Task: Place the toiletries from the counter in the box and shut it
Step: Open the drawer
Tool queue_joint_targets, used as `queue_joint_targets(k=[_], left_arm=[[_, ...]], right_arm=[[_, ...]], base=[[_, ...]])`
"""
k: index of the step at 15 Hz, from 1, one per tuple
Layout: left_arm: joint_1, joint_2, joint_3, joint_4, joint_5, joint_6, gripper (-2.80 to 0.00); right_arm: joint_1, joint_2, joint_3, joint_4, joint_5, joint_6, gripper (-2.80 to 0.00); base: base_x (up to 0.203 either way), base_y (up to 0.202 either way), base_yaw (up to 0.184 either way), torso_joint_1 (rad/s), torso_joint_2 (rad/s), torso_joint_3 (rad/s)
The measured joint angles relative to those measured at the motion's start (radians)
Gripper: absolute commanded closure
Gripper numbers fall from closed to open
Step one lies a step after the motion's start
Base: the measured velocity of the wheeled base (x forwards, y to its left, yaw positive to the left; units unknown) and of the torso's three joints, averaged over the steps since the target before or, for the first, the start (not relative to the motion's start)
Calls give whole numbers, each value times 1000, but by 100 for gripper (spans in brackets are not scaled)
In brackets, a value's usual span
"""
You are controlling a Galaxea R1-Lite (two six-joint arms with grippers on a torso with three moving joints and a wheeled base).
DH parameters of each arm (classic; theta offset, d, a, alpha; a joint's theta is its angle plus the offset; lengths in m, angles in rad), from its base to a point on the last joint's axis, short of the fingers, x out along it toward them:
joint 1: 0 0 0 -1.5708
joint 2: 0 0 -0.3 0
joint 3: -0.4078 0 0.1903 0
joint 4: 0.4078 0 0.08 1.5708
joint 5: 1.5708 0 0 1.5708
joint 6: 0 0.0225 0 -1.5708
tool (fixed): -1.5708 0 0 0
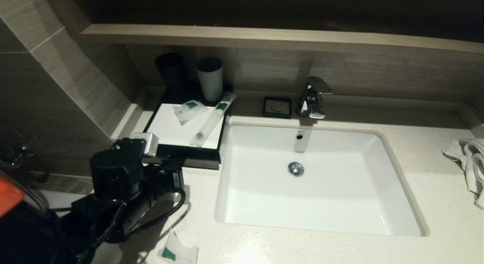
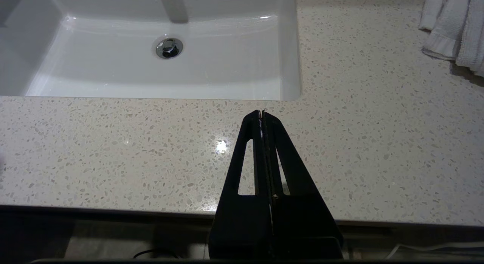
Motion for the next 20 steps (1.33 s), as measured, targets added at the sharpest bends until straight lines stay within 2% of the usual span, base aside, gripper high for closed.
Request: queue_joint_targets(k=[20], left_arm=[[12, 31, -28, -30, 0, -1, 0]], right_arm=[[0, 0, 0, 0, 0, 0, 0]], base=[[0, 0, 0, 0, 0, 0]])
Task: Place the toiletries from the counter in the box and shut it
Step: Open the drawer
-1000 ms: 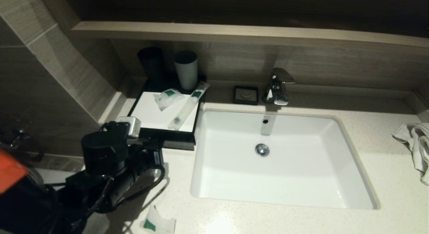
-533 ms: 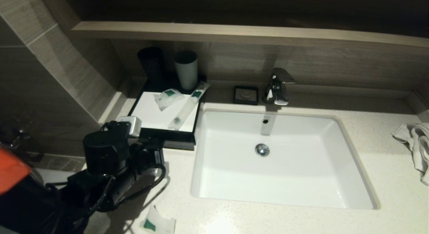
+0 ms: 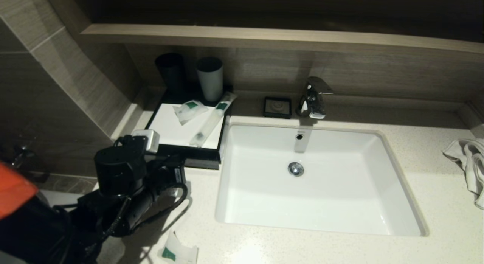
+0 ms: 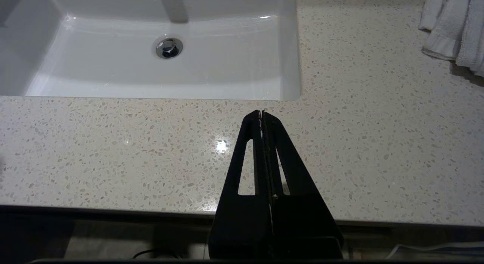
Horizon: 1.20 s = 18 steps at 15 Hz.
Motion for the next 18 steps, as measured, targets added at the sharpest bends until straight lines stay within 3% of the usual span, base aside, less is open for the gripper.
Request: queue_joint_targets(k=[18], left_arm=[[9, 40, -6, -38, 0, -3, 0]], right_arm=[[0, 0, 0, 0, 0, 0, 0]], base=[[0, 0, 0, 0, 0, 0]])
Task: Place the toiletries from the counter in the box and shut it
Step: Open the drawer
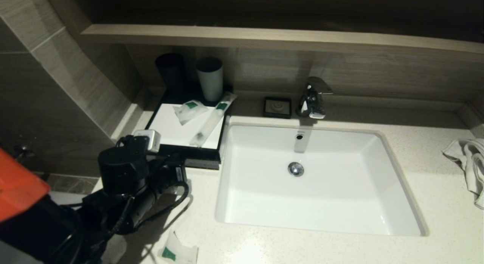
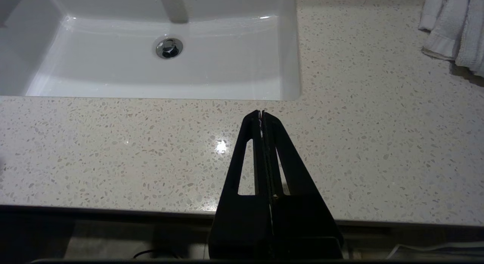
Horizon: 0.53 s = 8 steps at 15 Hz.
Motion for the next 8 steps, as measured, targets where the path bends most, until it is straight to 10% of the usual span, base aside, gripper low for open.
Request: queue_joint_targets(k=[8], left_arm=[[3, 17, -4, -2, -1, -1, 0]], right_arm=[[0, 0, 0, 0, 0, 1, 0]], base=[[0, 0, 0, 0, 0, 0]])
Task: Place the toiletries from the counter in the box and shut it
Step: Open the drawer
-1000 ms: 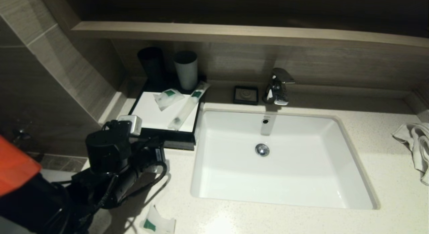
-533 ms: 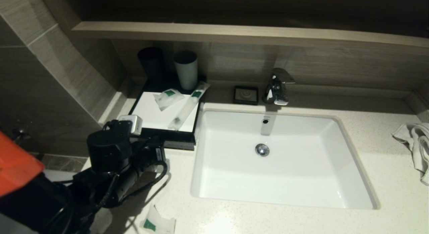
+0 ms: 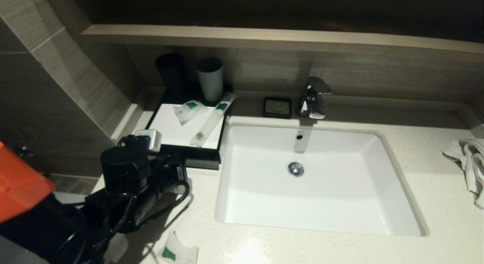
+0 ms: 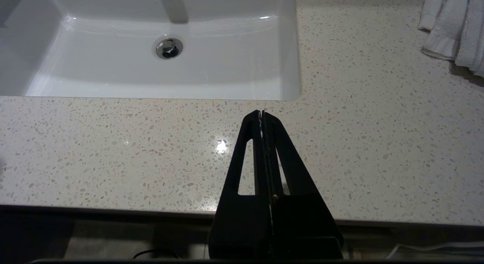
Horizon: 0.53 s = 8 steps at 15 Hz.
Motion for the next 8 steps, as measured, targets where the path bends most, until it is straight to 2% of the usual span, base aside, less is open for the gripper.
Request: queue_joint_targets(k=[8], left_arm=[[3, 14, -9, 6, 0, -1, 0]], right_arm=[[0, 0, 0, 0, 0, 0, 0]], base=[[0, 0, 0, 0, 0, 0]])
